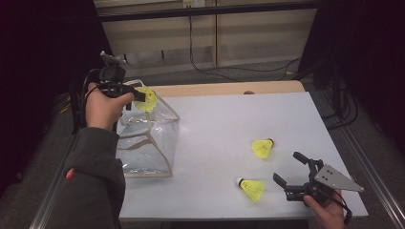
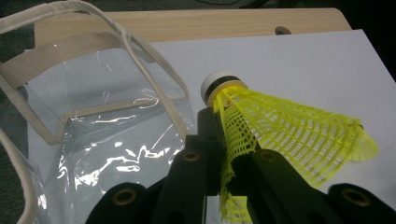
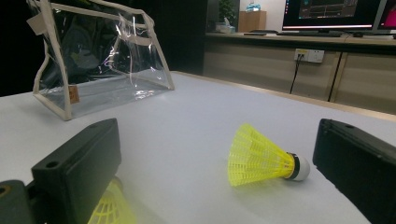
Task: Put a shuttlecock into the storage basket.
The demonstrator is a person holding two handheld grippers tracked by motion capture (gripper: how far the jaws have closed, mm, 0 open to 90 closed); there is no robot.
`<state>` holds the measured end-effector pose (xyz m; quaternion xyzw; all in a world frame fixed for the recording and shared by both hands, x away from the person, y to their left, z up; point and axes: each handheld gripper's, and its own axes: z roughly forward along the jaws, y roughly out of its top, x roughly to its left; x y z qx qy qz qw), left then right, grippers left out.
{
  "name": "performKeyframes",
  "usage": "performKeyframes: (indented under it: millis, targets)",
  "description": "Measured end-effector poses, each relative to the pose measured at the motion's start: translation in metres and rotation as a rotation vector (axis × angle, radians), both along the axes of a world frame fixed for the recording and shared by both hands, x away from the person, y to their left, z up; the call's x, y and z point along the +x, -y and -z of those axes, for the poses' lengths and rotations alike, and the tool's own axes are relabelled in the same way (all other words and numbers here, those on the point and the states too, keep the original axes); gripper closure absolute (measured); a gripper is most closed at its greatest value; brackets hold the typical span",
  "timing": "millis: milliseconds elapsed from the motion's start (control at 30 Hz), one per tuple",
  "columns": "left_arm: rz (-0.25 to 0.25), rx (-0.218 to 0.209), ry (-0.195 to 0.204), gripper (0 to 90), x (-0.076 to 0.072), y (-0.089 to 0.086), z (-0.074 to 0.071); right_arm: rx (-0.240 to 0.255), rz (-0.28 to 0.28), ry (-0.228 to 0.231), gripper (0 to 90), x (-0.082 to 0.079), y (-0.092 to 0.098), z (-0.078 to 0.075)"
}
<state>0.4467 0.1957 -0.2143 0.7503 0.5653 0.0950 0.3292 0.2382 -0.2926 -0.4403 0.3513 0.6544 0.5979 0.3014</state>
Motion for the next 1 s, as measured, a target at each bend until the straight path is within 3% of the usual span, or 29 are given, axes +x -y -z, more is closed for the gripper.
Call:
performKeyframes:
  millis: [1000]
  targets:
    - [-0.042, 0.007, 0.002, 87.5, 0.002, -0.016, -0.002, 0.002, 0.001, 0.0, 0.8, 0.0, 0.0, 0.0]
